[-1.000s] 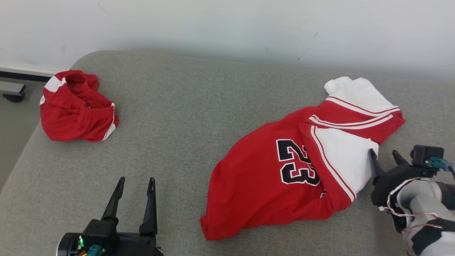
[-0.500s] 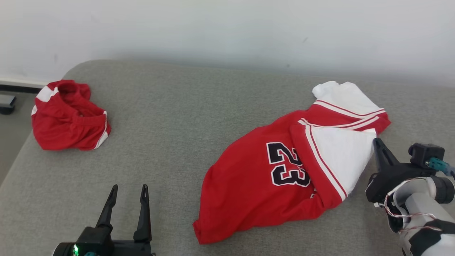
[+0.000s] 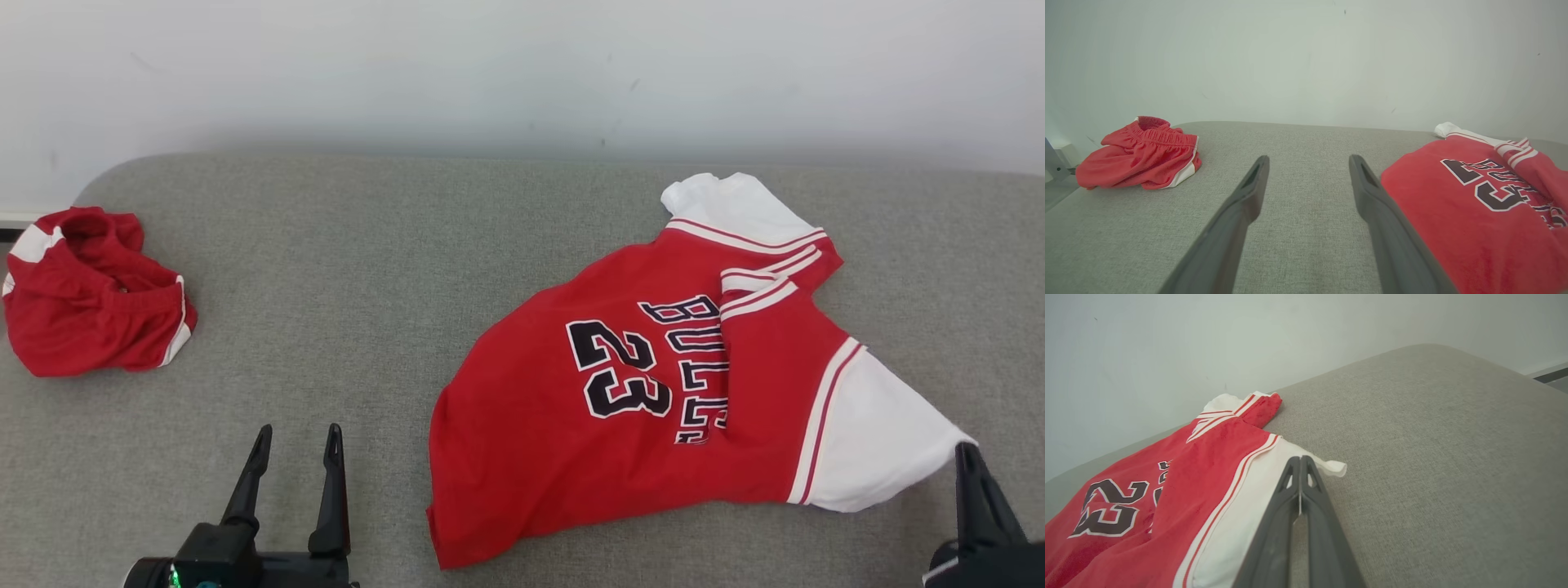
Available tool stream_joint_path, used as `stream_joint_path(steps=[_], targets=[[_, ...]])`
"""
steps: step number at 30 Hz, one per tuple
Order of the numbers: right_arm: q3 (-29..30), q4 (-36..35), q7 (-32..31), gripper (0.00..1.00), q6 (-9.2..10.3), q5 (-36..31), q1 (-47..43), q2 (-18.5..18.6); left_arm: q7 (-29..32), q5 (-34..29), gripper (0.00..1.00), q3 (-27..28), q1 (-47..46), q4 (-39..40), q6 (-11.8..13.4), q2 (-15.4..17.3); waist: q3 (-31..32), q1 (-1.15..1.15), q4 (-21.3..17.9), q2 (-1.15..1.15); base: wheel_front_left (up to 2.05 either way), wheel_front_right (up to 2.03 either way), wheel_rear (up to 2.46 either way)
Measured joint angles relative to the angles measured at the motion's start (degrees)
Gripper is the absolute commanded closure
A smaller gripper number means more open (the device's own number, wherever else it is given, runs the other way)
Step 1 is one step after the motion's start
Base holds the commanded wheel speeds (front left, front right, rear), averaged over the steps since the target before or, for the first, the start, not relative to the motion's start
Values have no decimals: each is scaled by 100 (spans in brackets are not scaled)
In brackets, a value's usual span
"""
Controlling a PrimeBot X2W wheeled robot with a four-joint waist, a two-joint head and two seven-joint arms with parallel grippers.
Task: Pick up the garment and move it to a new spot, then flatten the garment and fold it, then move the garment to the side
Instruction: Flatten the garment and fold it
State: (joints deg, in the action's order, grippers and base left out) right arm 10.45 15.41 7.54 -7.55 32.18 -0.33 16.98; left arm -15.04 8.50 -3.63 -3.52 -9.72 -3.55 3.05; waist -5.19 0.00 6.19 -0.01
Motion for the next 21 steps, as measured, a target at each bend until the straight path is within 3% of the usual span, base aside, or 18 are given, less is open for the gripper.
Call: stream_joint_path(steps=[5, 8, 10, 14, 21], targets=[[688, -1671, -1003, 100, 0, -492, -903, -1068, 0, 0, 0, -9, -17, 9, 1, -5, -92, 0, -31, 0, 0, 0, 0], [950, -2094, -1534, 100, 0, -839, -1187, -1280, 0, 0, 0, -15, -23, 8, 2, -5, -103, 0, -31, 0, 0, 0, 0], [1113, -2317, -1582, 0, 0, -1140, -1257, -1334, 0, 0, 0, -31, -46, 7, 1, -8, -109, 0, -12, 0, 0, 0, 0], [1179, -2811, -1544, 0, 0, -1276, -1173, -1389, 0, 1, 0, -12, -56, 4, 4, -9, -105, 0, 6, 0, 0, 0, 0], [548, -3465, -1023, 0, 0, -1853, -903, -1392, 0, -9, 0, -31, -48, -40, 4, -8, -64, 0, -49, 0, 0, 0, 0]])
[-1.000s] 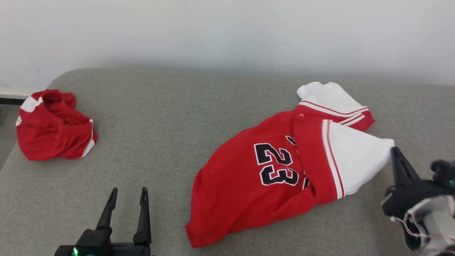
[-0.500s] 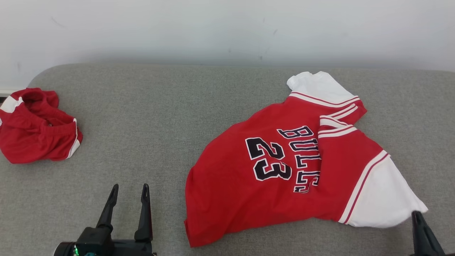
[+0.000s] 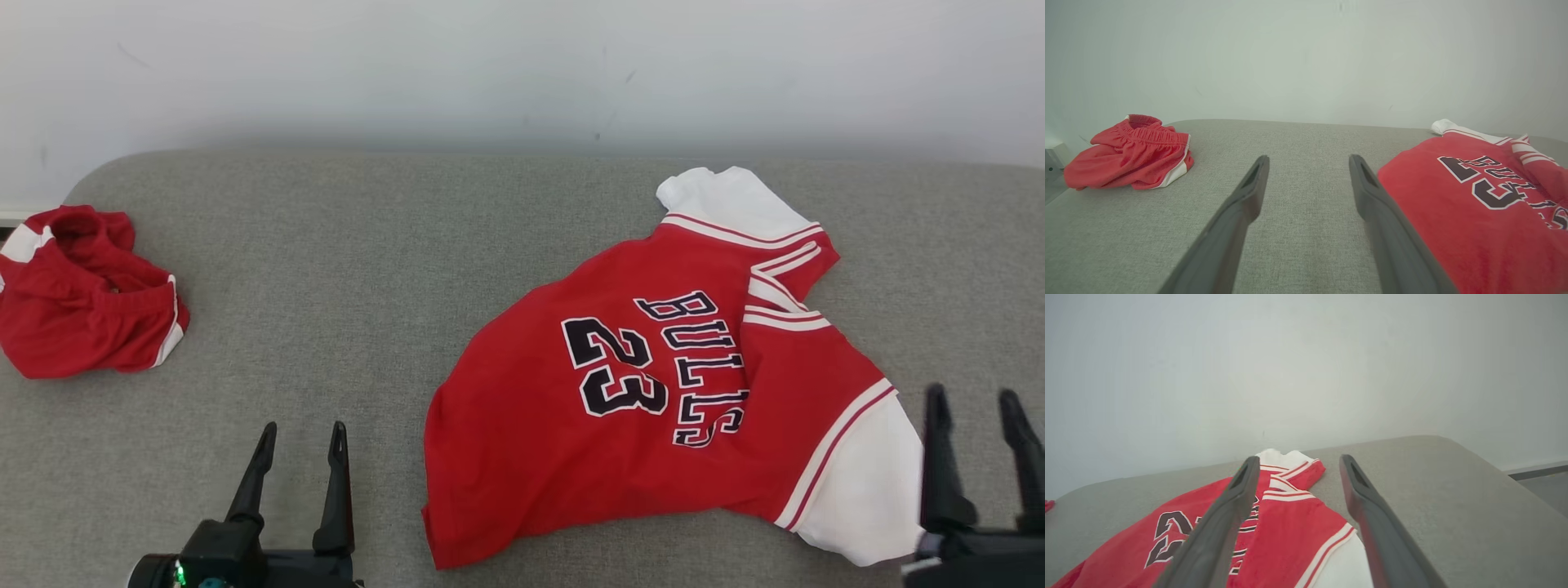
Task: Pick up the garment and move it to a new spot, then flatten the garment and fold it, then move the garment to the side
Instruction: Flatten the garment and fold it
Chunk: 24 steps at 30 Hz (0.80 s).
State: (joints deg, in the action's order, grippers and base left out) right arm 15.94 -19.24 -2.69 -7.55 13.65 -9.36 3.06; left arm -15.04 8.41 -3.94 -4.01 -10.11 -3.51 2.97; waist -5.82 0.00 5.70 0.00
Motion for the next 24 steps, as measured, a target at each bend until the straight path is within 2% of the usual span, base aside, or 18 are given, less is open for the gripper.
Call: stream_joint_path(steps=[4, 12, 18, 24], targets=[[-489, 76, 492, 0, 0, -218, 232, 130, 0, -27, 0, -43, -3, -59, -9, -1, 16, 0, -28, 0, 0, 0, 0], [-1121, 903, 1258, 0, 0, -252, 423, 172, -1, -91, 0, -241, -75, -264, -111, -2, 6, 0, 20, 0, 0, 0, 0], [-1287, 1441, 1512, 0, 0, -276, 433, 160, 0, -103, 0, -458, -75, -511, -203, -2, 20, 0, 10, 0, 0, 0, 0], [-1394, 1737, 1637, 0, 0, -266, 510, 138, 199, -107, 0, -1007, -18, -881, -313, 33, 66, 0, -76, 0, 0, 0, 0]])
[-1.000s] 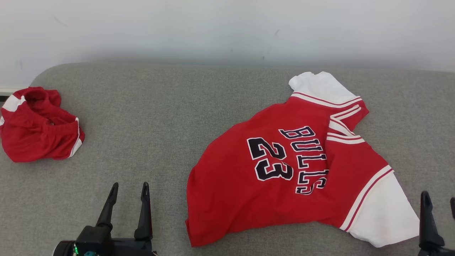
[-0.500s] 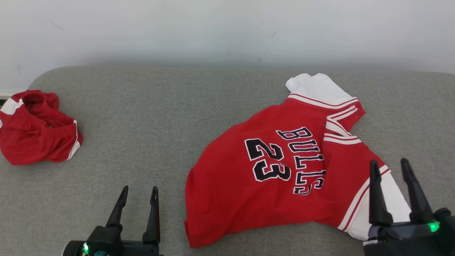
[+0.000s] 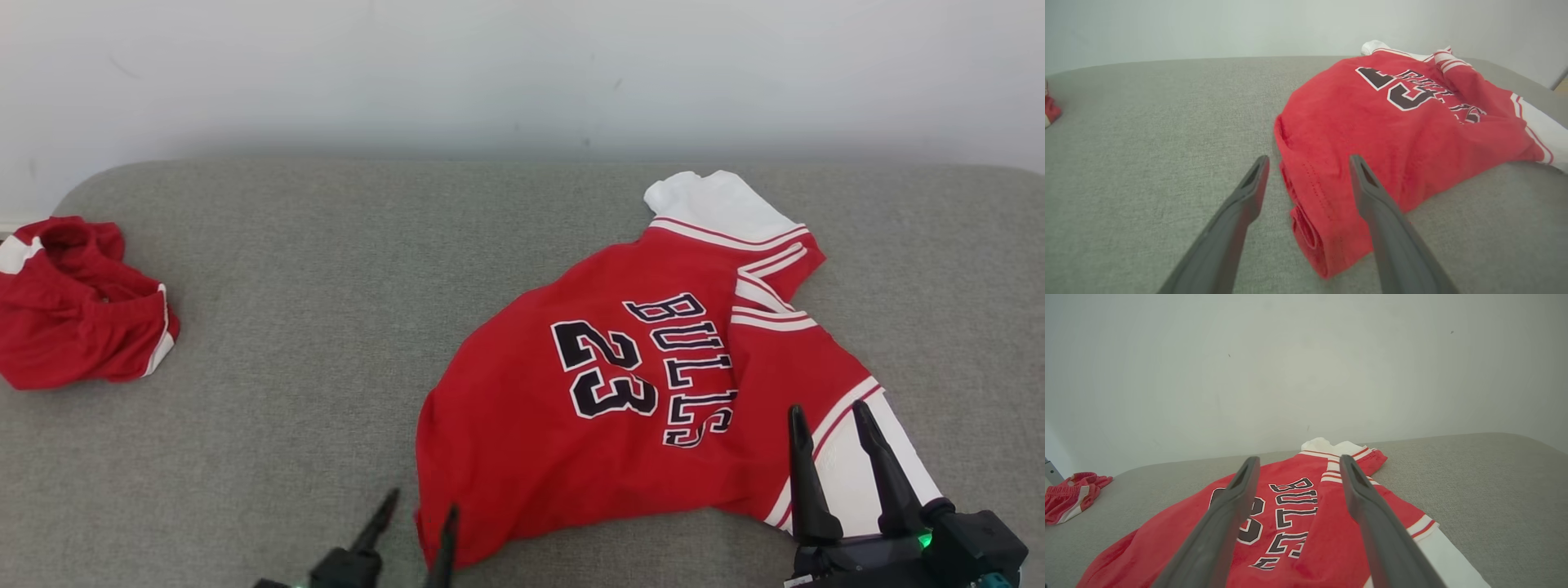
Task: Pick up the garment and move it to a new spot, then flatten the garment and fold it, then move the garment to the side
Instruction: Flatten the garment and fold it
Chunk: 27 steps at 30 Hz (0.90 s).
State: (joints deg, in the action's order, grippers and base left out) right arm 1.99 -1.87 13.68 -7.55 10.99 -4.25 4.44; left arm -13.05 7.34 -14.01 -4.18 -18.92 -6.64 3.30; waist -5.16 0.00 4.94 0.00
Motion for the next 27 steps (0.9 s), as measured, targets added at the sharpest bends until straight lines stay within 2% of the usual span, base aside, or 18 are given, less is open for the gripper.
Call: stream_joint_path(steps=[5, 12, 13, 14, 22, 27], targets=[[-49, 107, 47, 0, 0, 2, 81, 1, 225, 178, 0, -347, 60, -301, -48, 24, -11, 0, -111, 0, 0, 0, 0], [-66, 187, 75, 0, 0, 22, 89, 3, 303, 416, 0, -467, -29, -767, -51, 19, -15, 0, -264, 0, 0, 0, 0], [-67, 187, 79, 0, 0, 22, 91, 3, 292, 461, 45, -515, -82, -797, -51, 18, -18, 0, -276, 0, 0, 0, 0], [-68, 187, 80, 0, 0, 22, 95, 2, 249, 505, 100, -549, -130, -814, -52, 12, -23, 0, -284, 0, 0, 0, 0], [0, 224, 105, 0, 0, 51, 86, -2, 58, 719, 100, -706, -322, -606, -76, 91, -43, 0, -138, 0, 0, 0, 0], [29, 287, 123, 0, 0, 88, 87, -20, 108, 970, 100, -744, -180, 270, -77, 209, -62, 0, 66, 0, 0, 0, 0]])
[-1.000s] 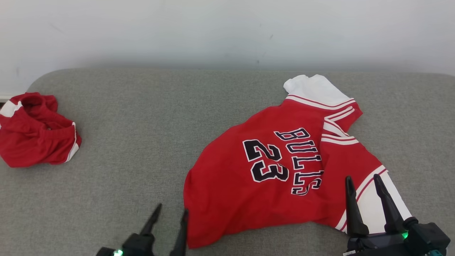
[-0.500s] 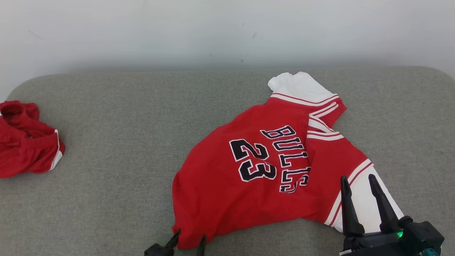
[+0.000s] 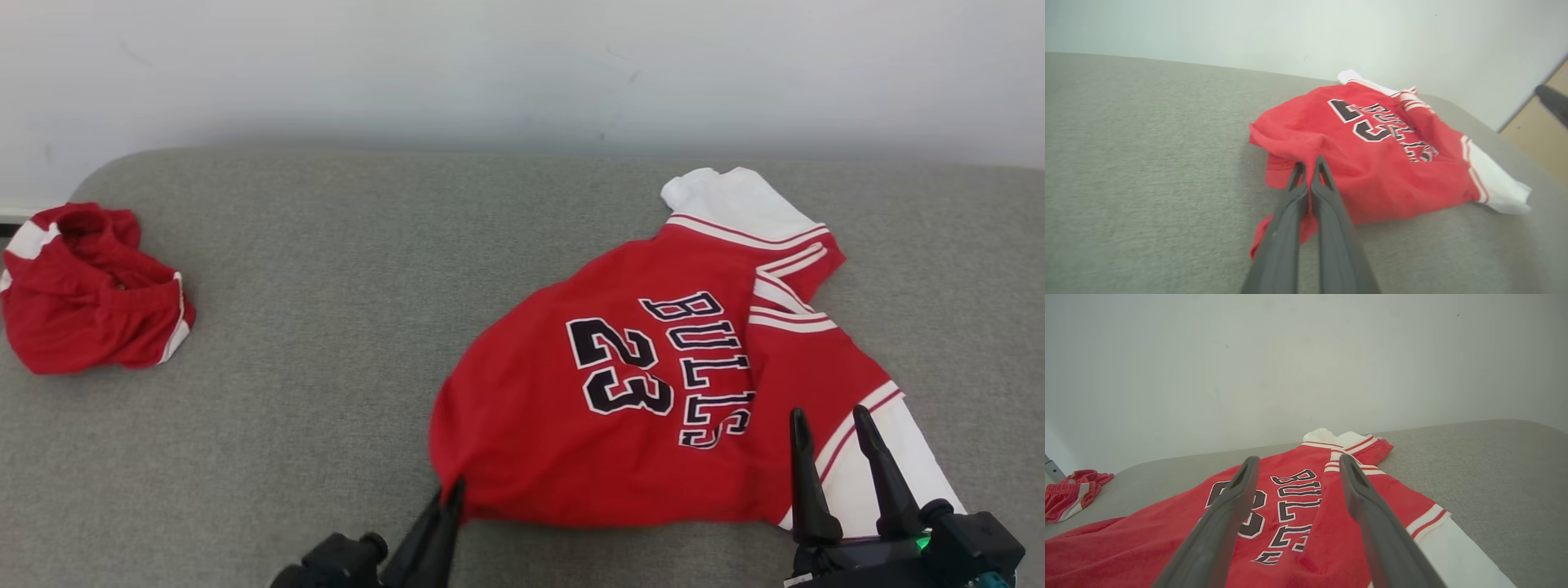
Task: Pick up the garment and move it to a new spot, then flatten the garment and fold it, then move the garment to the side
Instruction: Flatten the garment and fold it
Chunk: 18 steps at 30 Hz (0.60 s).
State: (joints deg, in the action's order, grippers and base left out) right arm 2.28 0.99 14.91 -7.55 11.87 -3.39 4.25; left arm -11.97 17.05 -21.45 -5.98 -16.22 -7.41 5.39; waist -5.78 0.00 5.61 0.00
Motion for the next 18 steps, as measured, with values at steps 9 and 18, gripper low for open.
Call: stream_joint_path(steps=[9, 18], targets=[[27, 103, 8, 0, 0, 23, 181, -15, 888, 401, 100, -223, 800, 1806, 36, 537, -179, 0, 237, 0, 0, 0, 0], [-76, 355, 9, 0, 0, 22, 489, 46, 593, 179, 100, 8, -411, 820, 67, 675, -330, 0, -85, 0, 0, 0, 0]])
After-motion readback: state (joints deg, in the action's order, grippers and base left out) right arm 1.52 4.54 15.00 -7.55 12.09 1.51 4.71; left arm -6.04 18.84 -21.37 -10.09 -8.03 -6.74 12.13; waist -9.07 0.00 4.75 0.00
